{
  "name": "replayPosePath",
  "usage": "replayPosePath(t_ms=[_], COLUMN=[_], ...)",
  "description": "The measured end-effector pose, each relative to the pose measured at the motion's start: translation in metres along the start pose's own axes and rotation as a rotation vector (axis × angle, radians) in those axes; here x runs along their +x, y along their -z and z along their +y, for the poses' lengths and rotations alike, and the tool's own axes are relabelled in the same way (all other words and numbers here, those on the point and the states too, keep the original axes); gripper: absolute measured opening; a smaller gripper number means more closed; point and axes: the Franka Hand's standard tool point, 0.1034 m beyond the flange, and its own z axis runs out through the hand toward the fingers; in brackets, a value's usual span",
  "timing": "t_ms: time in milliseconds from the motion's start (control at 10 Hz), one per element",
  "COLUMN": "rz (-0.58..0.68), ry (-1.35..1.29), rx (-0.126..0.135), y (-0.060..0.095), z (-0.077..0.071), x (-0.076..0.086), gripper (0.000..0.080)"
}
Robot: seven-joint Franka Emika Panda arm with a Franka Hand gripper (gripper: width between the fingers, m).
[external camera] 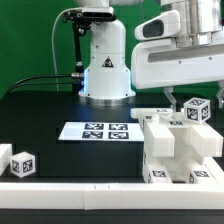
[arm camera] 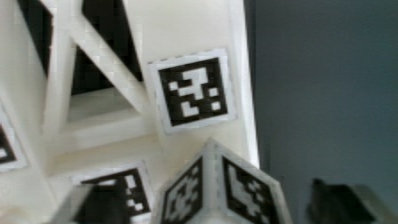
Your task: Assemble chair
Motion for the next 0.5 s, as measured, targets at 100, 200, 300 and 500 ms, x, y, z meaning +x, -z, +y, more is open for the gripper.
replayPosePath(t_ms=[100,200,300,500], rz=[-0.002,-0.003,-0.003,0.000], ry=[-0.001,-0.065,-0.119,-0.411], rx=[0.000,0.002,0.003,0.001], y=[0.0002,0.0004,0.0003,-0.0006], z=[-0.0003,-0.0009,-0.0013,-0.0070], x=[-0.0006,-0.0013,-0.0015,-0.0036], gripper=[0.0291,0.0291,0.0291,0.0286])
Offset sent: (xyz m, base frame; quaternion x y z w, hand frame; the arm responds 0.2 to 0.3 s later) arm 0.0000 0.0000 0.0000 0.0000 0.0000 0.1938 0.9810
